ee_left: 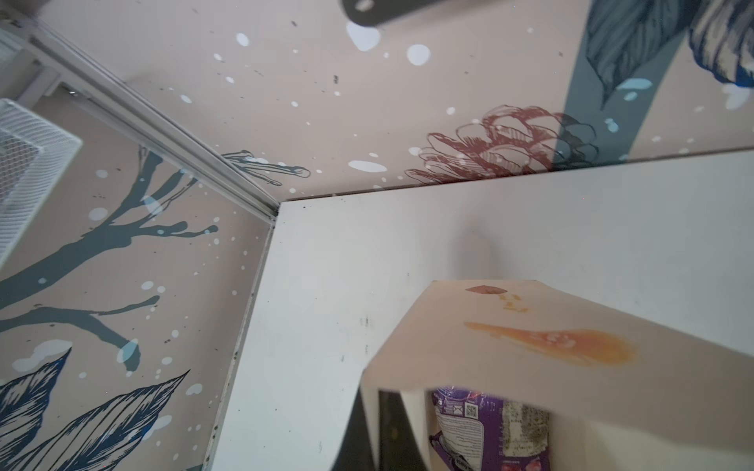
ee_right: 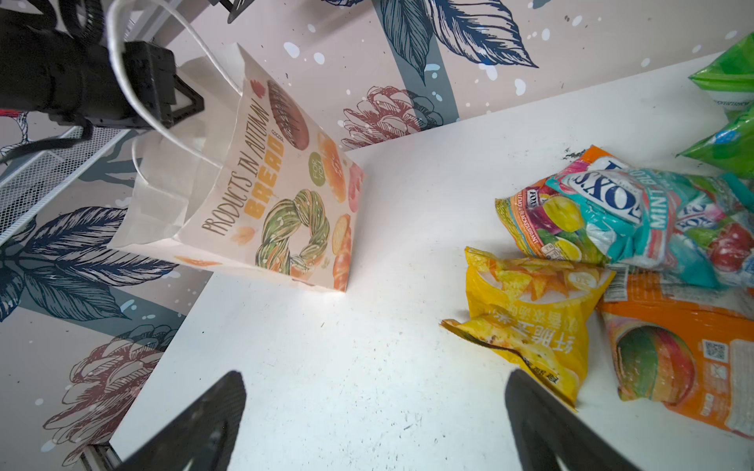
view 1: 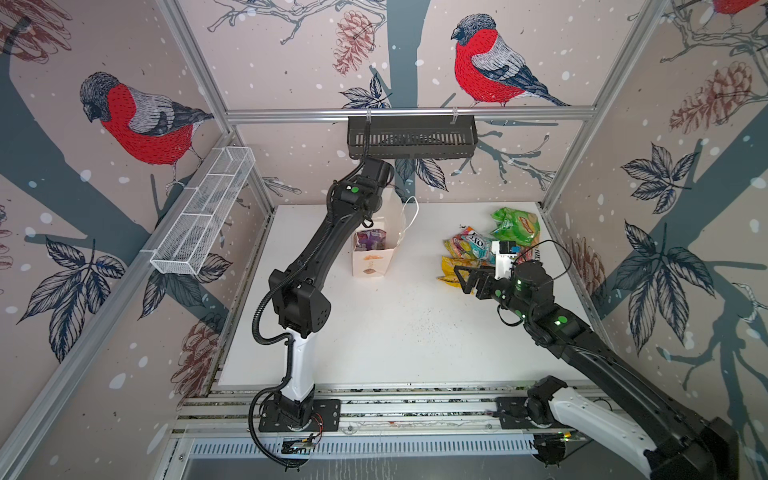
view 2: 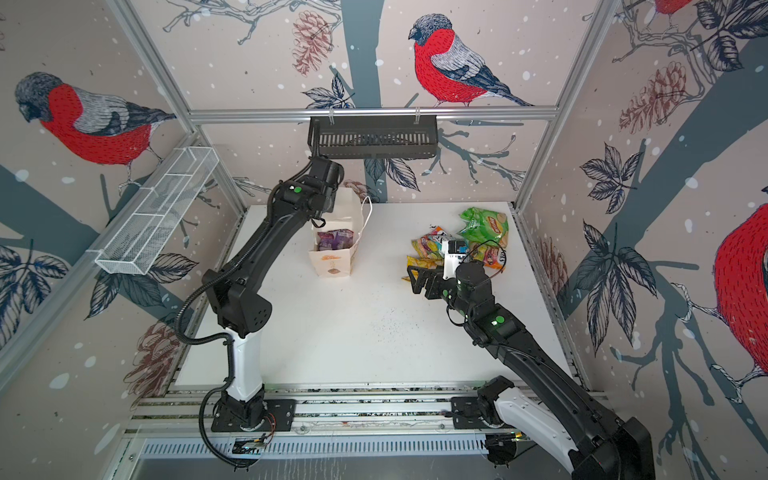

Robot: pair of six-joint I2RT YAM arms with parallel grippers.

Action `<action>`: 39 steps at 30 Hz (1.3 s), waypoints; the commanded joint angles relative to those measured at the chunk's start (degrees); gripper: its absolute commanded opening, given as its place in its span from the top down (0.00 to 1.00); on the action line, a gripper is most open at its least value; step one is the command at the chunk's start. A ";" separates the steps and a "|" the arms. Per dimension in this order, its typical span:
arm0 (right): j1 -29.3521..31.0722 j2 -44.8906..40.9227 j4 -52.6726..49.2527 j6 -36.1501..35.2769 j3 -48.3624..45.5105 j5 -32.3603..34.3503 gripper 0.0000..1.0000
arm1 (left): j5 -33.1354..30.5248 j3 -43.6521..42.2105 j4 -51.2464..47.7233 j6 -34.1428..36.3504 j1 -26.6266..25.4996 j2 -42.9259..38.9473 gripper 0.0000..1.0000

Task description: Take the snacks out of the paper bag

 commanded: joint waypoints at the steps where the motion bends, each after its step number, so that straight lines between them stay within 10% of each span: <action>1: -0.13 0.30 0.90 -0.15 -0.12 0.31 0.00 | -5.03 2.26 3.41 6.32 0.67 -1.00 1.00; 10: -0.18 0.90 1.63 0.70 -1.14 0.18 0.00 | -9.05 -7.89 10.76 13.12 -1.75 0.08 1.00; 28: -0.24 -0.07 2.63 3.34 -4.20 -1.62 0.00 | -7.32 4.65 -5.28 -2.93 -16.68 12.35 1.00; 39: 3.57 0.53 10.34 5.89 -7.22 -4.97 0.04 | -4.61 -4.39 -6.58 -8.76 -19.76 6.98 1.00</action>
